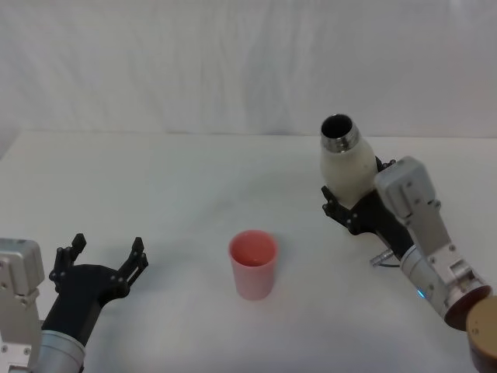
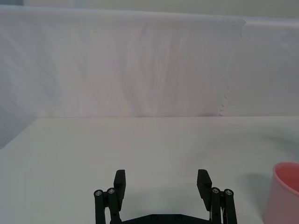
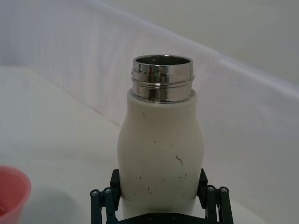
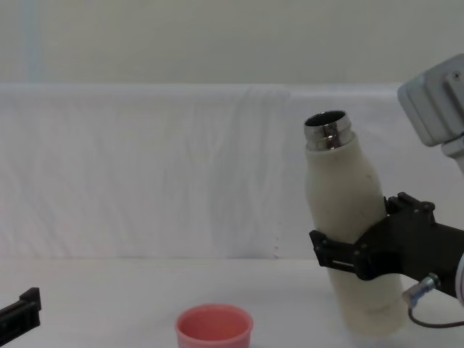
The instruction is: Grasp the thermos with one hand and pour water into the cup lid.
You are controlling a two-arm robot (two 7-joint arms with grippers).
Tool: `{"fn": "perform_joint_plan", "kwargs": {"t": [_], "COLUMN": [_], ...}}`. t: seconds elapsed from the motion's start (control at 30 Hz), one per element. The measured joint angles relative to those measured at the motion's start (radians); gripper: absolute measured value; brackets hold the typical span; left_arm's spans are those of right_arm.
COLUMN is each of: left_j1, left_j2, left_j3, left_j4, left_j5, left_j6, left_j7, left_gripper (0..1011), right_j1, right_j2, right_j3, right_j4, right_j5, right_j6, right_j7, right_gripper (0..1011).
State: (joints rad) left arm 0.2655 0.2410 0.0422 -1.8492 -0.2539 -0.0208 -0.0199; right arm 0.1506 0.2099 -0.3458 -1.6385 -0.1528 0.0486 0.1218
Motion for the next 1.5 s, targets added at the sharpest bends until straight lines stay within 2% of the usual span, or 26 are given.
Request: {"fn": "perform_joint_plan", "kwargs": {"t": [0.03,0.13,0.23,0.47,0.6,1.1,1.33,1.5], "left_j1": [0.000,0.000,0.000,0.000,0.000,0.000,0.000,0.000], "left_j2": [0.000,0.000,0.000,0.000,0.000,0.000,0.000,0.000], "left_j3": [0.000,0.000,0.000,0.000,0.000,0.000,0.000,0.000], "left_j4": [0.000,0.000,0.000,0.000,0.000,0.000,0.000,0.000], "left_j5": [0.000,0.000,0.000,0.000,0.000,0.000,0.000,0.000], "left_j6": [0.000,0.000,0.000,0.000,0.000,0.000,0.000,0.000], "left_j7": [0.000,0.000,0.000,0.000,0.000,0.000,0.000,0.000], "left_gripper": [1001,1001,1001,1001,1001,1001,1001,1001], "right_j1": [-0.002,-0.005,-0.009,-0.013,-0.015,-0.012,-0.005,-0.002], "right_j2": [0.010,0.025,0.049,0.079,0.089,0.148,0.171,0.184], "right_j3": [-0.005,-0.014,-0.029,-0.052,-0.061,-0.110,-0.129,-0.140], "right_j4": [-0.007,-0.017,-0.030,-0.047,-0.054,-0.058,-0.053,-0.052], "right_j5": [-0.031,-0.076,-0.153,-0.263,-0.302,-0.523,-0.593,-0.625], "right_j6": [-0.003,-0.007,-0.016,-0.031,-0.038,-0.068,-0.067,-0.063], "right_j7": [-0.006,-0.013,-0.024,-0.029,-0.028,-0.035,-0.037,-0.037], "right_gripper": [958,958,958,958,958,958,958,958]}}
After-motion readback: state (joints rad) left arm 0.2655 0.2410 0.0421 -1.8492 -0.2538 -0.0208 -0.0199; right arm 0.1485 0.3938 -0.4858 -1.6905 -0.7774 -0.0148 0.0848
